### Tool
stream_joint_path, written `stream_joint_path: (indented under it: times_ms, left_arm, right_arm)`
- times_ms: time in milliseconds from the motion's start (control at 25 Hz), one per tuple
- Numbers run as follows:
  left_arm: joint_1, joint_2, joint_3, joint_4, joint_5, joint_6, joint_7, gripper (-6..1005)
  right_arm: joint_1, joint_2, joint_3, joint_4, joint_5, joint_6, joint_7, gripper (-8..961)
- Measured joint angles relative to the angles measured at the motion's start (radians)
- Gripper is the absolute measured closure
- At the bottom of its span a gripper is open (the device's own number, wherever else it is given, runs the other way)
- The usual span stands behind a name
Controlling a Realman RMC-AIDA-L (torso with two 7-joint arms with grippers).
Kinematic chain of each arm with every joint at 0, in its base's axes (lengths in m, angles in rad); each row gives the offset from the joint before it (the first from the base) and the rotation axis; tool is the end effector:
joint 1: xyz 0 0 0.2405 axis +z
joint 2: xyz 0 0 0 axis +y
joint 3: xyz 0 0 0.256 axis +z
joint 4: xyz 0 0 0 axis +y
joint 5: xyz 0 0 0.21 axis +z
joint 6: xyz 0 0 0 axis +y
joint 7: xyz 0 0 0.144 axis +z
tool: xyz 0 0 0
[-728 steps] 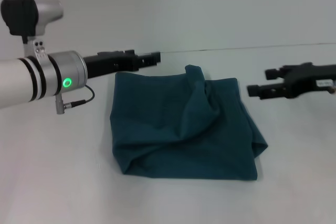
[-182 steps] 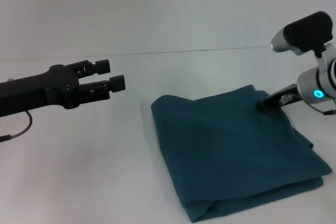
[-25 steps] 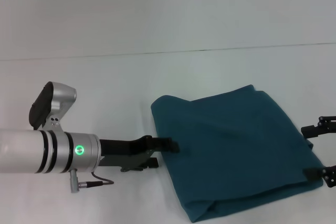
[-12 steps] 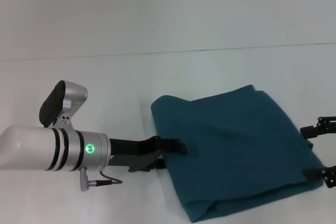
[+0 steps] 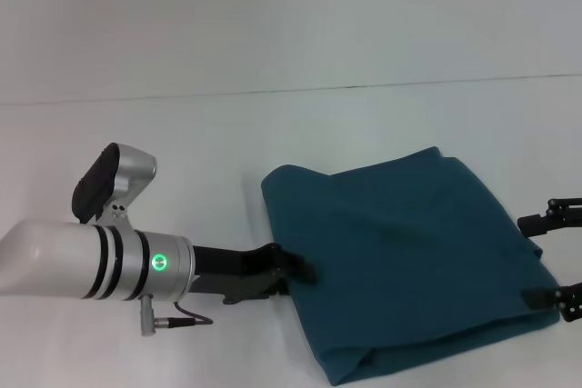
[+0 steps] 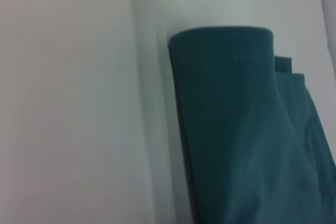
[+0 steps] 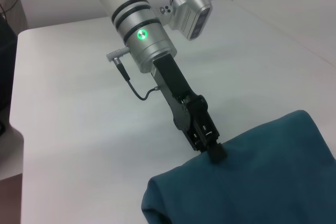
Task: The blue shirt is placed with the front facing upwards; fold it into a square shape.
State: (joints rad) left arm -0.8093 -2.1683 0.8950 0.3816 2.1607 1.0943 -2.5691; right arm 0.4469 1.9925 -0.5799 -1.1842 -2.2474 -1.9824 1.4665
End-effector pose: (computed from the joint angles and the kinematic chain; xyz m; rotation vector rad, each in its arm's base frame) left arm -0.2151 0.3636 -0.1122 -2.1860 -2.1153 -0.3676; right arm 0.2708 0.2921 0.1134 -2.8824 0.3534 0.2377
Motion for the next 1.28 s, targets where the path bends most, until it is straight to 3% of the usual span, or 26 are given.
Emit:
stream_joint_path:
  times_ms: [560,760,1280]
  left_arm:
    - [0.004,-0.001,0.003,0.022,-0.008,-0.001,0.004,919]
    - [0.015,0.0,0.001,0.043,-0.008,-0.002,0.004,929]
    - [0.126,0.009,-0.01,0.222,-0.009,0.002,-0.004,931]
  right_arm:
    - [0.007,0.003,0.0,0.01,0.0,0.025,-0.009,22]
    - [0.014,0.012,0.0,0.014,0.0,0.04,-0.01,22]
    - [0.058,0.029,-0.003,0.074,0.0,0.138,-0.015,23]
